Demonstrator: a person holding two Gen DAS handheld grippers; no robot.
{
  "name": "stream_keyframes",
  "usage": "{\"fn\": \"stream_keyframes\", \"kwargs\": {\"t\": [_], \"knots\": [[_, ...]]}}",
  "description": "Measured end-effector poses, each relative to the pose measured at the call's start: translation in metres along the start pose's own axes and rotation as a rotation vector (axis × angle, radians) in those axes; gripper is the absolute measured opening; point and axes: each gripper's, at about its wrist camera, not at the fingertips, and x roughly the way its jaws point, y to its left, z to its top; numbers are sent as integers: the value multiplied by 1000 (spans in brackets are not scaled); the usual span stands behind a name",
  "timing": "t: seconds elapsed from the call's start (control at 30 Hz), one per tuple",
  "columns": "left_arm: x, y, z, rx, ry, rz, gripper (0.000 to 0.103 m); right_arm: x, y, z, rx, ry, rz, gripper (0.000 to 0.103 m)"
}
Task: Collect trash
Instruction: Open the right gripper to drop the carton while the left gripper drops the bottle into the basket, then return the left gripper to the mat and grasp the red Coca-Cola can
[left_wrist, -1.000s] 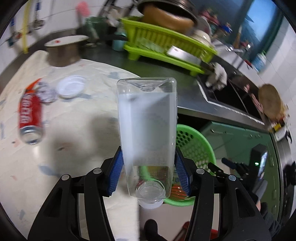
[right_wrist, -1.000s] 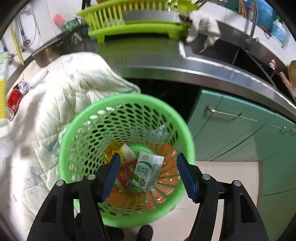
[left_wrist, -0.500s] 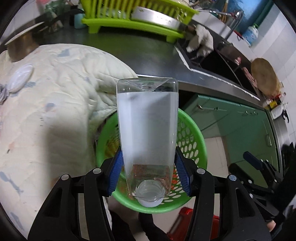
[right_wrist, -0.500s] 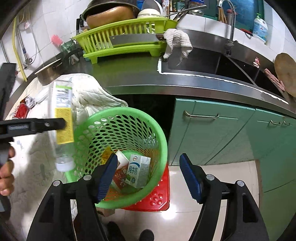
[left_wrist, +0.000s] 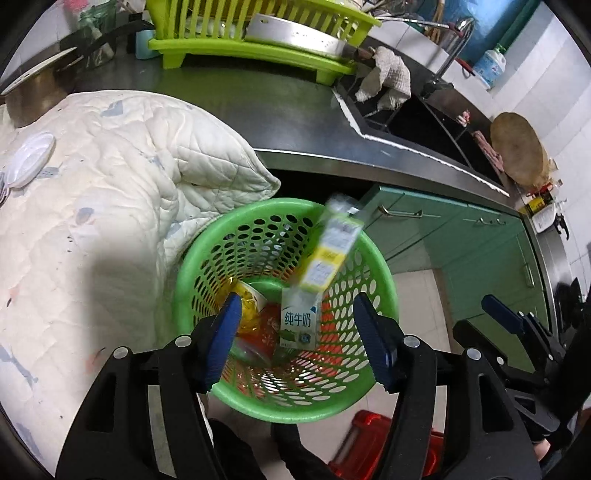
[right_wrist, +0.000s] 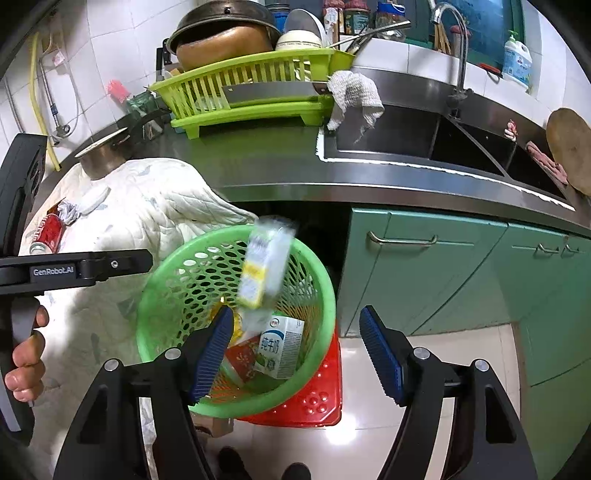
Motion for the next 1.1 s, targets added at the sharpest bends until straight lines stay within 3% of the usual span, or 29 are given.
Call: {"fn": "stream_keyframes", "kwargs": {"t": [0.67, 0.97, 1.1], "knots": [[-91, 81, -30, -152, -144, 104, 63, -2, 64, 23, -117, -38, 108, 72], [-140, 165, -47, -356, -253, 271, 63, 11, 119, 38, -215, -32, 189, 72], [-160, 202, -44, -423, -301, 358, 71, 17, 143, 41, -254, -25, 222, 72]]}}
